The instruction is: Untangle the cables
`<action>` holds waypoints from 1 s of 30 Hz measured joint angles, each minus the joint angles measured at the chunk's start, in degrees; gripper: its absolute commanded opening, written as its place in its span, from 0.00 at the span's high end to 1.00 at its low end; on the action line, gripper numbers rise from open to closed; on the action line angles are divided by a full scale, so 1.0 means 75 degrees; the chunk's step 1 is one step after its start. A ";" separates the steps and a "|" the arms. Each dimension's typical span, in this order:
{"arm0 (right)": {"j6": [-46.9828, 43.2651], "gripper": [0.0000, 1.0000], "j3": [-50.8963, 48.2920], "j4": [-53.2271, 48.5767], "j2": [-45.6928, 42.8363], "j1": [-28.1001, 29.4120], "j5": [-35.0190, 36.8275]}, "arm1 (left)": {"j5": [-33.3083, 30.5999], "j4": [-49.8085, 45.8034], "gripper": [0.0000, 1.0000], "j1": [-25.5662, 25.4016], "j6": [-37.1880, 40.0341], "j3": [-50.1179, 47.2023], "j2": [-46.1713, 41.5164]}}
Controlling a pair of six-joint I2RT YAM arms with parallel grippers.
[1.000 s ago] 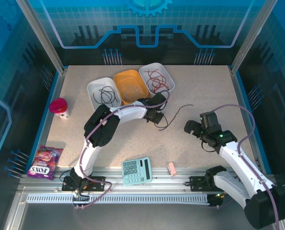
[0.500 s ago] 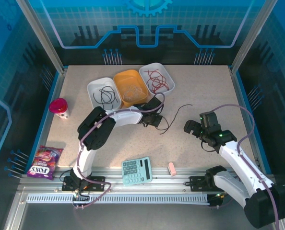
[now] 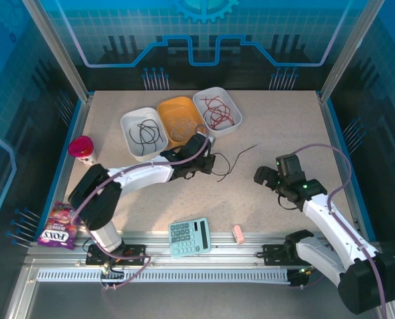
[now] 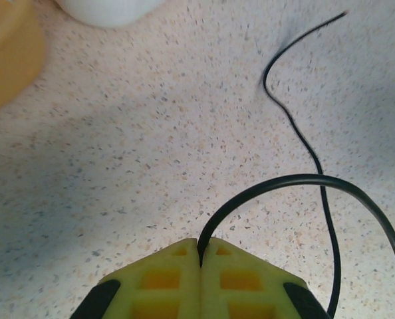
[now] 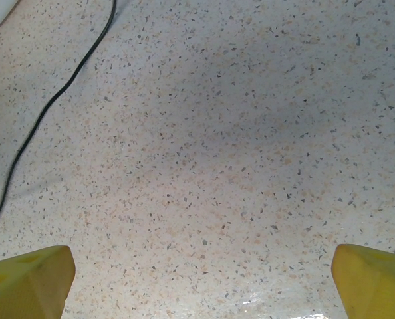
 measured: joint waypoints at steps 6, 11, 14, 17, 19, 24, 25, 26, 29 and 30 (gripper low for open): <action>0.0044 0.00 0.0006 0.0003 0.0000 0.0000 0.0006 | -0.0204 -0.0009 1.00 0.0522 -0.0035 -0.0764 -0.1466; 0.0102 0.00 0.0003 0.0070 0.0038 0.0000 0.0009 | -0.0265 -0.0020 1.00 0.1093 -0.0044 -0.1163 -0.2830; 0.0114 0.00 0.0006 0.0125 0.0111 0.0000 0.0006 | -0.0303 -0.0093 1.00 0.1431 -0.0093 -0.1346 -0.3678; 0.0114 0.00 0.0006 0.0157 0.0169 0.0000 0.0003 | -0.0449 -0.0248 1.00 0.1778 -0.0111 -0.1361 -0.4436; 0.0114 0.00 0.0006 0.0184 0.0201 0.0000 0.0000 | -0.0670 -0.0420 1.00 0.1967 -0.0061 -0.1341 -0.4873; 0.0114 0.00 0.0006 0.0207 0.0259 0.0000 0.0000 | -0.1443 -0.0988 1.00 0.2218 0.0280 -0.0935 -0.5362; 0.0117 0.00 0.0006 0.0219 0.0262 0.0000 -0.0003 | -0.1617 -0.1078 1.00 0.2288 0.0396 -0.0801 -0.5388; 0.0117 0.00 0.0006 0.0227 0.0262 0.0000 0.0000 | -0.1757 -0.1107 1.00 0.2352 0.0466 -0.0705 -0.5397; 0.0117 0.00 0.0006 0.0233 0.0271 0.0000 -0.0003 | -0.2133 -0.1157 1.00 0.2632 0.0781 -0.0414 -0.5397; 0.0114 0.00 0.0006 0.0236 0.0271 0.0000 -0.0003 | -0.2215 -0.1154 1.00 0.2739 0.0854 -0.0332 -0.5380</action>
